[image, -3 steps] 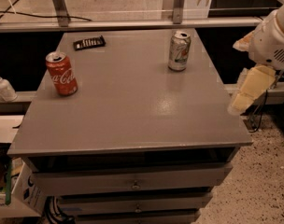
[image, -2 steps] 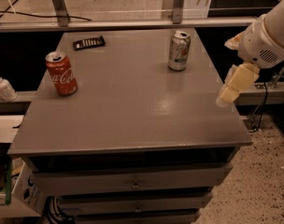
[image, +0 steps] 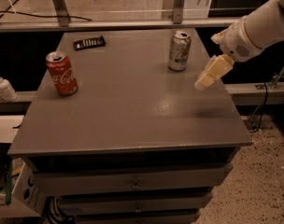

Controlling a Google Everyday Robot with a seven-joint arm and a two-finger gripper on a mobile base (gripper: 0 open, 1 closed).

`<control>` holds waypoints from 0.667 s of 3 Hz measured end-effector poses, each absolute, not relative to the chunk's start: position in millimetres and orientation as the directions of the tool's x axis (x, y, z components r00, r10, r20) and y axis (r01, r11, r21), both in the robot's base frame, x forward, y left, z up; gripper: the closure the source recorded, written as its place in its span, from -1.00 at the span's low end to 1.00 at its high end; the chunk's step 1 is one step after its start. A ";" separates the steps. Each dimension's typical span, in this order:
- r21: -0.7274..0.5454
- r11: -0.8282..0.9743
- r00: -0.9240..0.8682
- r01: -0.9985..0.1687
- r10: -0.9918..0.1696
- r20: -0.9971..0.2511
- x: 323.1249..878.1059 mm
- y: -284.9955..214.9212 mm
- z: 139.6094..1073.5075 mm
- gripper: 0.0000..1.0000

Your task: Knock 7up can over

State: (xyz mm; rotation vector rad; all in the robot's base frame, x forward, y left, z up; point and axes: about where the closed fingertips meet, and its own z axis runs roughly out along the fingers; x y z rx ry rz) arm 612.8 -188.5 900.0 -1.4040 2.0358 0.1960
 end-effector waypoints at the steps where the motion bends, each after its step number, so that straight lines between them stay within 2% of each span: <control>1: -0.181 0.490 -0.261 -0.853 -0.701 -0.664 644.1 -180.7 892.6 -1.00; 2: -0.125 0.543 -0.293 -0.830 -0.617 -0.731 674.1 -168.2 885.6 -1.00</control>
Offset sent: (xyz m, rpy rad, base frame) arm 0.0983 0.0292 -0.0181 0.3385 0.0024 -0.1673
